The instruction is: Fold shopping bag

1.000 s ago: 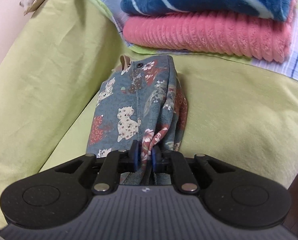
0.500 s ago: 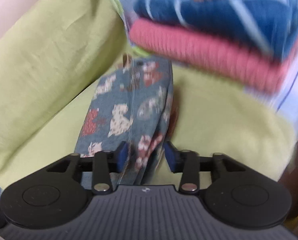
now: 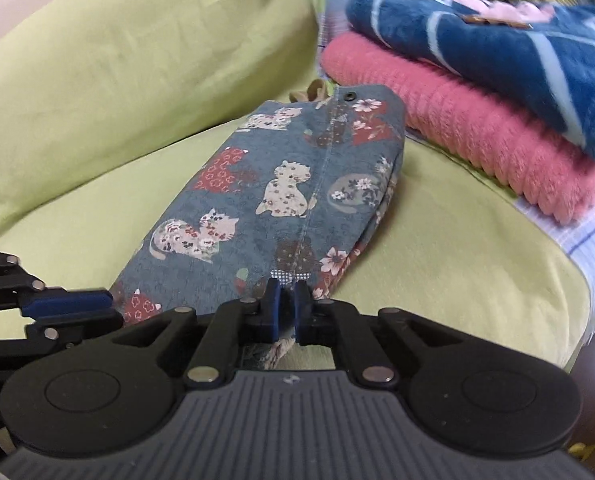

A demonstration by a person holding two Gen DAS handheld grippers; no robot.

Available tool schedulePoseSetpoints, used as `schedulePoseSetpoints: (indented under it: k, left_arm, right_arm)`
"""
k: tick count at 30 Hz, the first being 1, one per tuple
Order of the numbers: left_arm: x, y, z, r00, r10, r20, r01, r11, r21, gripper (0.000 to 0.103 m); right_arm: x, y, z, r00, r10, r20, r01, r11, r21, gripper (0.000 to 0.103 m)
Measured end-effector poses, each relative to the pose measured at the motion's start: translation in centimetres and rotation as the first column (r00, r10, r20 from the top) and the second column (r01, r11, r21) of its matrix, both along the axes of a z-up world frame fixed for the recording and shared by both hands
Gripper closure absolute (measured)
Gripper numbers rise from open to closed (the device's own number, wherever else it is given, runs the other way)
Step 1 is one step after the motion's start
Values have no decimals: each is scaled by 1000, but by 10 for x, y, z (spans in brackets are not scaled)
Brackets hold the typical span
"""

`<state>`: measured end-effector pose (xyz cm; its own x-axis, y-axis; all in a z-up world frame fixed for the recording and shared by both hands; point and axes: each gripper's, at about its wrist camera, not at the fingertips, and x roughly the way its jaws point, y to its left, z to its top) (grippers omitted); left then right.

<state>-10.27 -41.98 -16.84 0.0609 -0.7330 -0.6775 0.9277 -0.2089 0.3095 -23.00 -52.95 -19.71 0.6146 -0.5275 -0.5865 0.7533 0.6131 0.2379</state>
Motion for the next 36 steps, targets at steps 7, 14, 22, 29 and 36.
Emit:
schedulePoseSetpoints:
  k: [7,14,22,29,36]
  left_arm:
    - [-23,5,-14,988,-40,148,44,999,-28,103]
    - [-26,5,-16,983,-52,176,58,998,-26,103]
    - [-25,5,-19,983,-52,175,60,997,-39,103]
    - [-25,6,-21,985,-40,170,48,998,-46,103]
    - [-27,2,-24,984,-43,175,48,999,-25,103]
  right_arm:
    - [27,-18,41,991,110,-76,-112,994,-15,91]
    - [97,-30,50,925,362,-116,-367,930,-32,93]
    - [146,-94,26,899,336,-280,-348,937,7,103]
    - [186,-146,25,895,331,-300,-336,941,35,103]
    - [166,-175,52,974,194,-116,-180,976,122,103]
